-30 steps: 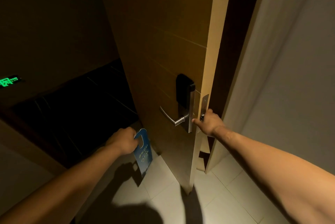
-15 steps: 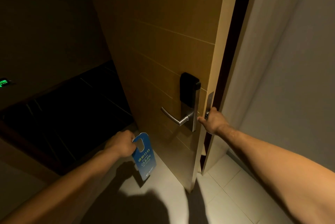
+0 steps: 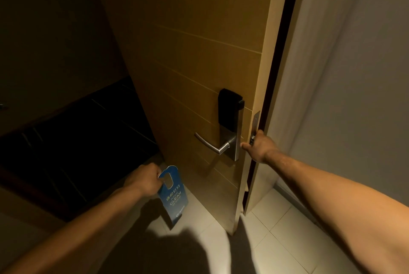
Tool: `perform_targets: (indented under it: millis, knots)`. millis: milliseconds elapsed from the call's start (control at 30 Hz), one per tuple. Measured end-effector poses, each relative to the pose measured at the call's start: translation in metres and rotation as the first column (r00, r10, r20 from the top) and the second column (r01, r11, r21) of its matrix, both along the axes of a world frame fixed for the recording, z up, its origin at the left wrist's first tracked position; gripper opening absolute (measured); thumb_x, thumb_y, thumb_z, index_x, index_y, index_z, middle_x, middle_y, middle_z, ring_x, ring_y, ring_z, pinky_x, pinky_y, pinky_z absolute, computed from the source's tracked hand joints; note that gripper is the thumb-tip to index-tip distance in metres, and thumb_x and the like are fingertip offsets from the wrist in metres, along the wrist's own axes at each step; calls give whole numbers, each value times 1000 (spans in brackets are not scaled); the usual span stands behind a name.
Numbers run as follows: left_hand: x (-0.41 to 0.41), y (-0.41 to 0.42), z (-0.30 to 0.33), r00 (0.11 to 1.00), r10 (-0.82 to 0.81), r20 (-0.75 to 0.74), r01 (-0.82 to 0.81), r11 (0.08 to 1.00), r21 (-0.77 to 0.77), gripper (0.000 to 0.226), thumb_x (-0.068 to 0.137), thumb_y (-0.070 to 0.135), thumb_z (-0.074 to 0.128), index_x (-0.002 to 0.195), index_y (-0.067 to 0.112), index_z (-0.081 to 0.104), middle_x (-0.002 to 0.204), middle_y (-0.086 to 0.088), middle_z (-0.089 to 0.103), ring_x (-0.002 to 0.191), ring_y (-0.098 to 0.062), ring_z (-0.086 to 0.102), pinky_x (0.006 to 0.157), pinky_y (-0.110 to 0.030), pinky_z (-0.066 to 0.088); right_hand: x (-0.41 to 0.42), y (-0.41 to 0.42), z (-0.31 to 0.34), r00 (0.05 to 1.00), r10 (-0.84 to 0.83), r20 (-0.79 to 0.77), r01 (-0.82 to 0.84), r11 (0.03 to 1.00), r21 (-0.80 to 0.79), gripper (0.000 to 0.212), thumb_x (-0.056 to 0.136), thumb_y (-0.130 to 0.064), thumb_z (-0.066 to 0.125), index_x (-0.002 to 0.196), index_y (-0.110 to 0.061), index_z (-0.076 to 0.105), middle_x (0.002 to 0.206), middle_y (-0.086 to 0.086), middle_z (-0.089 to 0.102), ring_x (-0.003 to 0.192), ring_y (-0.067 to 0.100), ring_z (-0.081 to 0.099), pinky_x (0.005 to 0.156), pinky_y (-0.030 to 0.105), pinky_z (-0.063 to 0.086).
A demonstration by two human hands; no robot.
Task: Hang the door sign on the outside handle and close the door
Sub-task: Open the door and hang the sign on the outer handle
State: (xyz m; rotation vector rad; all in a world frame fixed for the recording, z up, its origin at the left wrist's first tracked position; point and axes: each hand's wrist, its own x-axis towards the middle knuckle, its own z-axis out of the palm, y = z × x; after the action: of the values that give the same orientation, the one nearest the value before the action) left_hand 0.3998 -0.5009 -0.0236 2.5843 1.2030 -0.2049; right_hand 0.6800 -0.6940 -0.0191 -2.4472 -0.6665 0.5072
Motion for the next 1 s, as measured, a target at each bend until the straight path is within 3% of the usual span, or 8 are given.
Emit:
perform_targets:
  millis: [367,567,800,900,1000]
  knots:
    - [11,2,-9,1000,-7,5,7,1000,9,10,95,23,58,89,22,66,87,-1,68,76,-12,66,67,-24,51,5,2,-3,1000,20,5,-20,999,-32,59,95,-37,63,141,-9,38,130,12,60,117,30,60,88,36,51]
    - [18,-6,-9,998,16,64,-15,1000,-8,11,96,24,57,102,23,65,98,0,69,88,-13,67,83,-31,58,6,-1,-7,1000,26,16,-25,999,-38,58,95,-42,60,139,-10,39,123,11,63,109,27,63,86,36,53]
    - [18,-15,4,996,46,82,-48,998,27,13,97,26,54,101,21,65,86,2,63,79,-13,65,70,-27,53,-1,-7,-13,999,26,34,-26,1000,2,52,94,-54,56,123,-11,52,107,8,65,93,23,65,69,32,50]
    - [17,-18,8,995,56,84,-62,995,73,12,97,27,55,99,20,65,83,2,64,76,-12,63,66,-27,50,-8,-8,-11,1000,23,3,-23,999,-45,44,95,-55,54,105,-12,61,92,7,65,79,20,64,63,31,50]
    - [17,-18,10,994,44,101,-53,995,85,12,97,27,55,95,21,65,74,4,60,69,-11,61,60,-26,47,-24,-5,-9,998,60,-30,-64,988,-138,42,96,-57,48,84,-18,59,82,2,64,68,13,61,60,29,49]
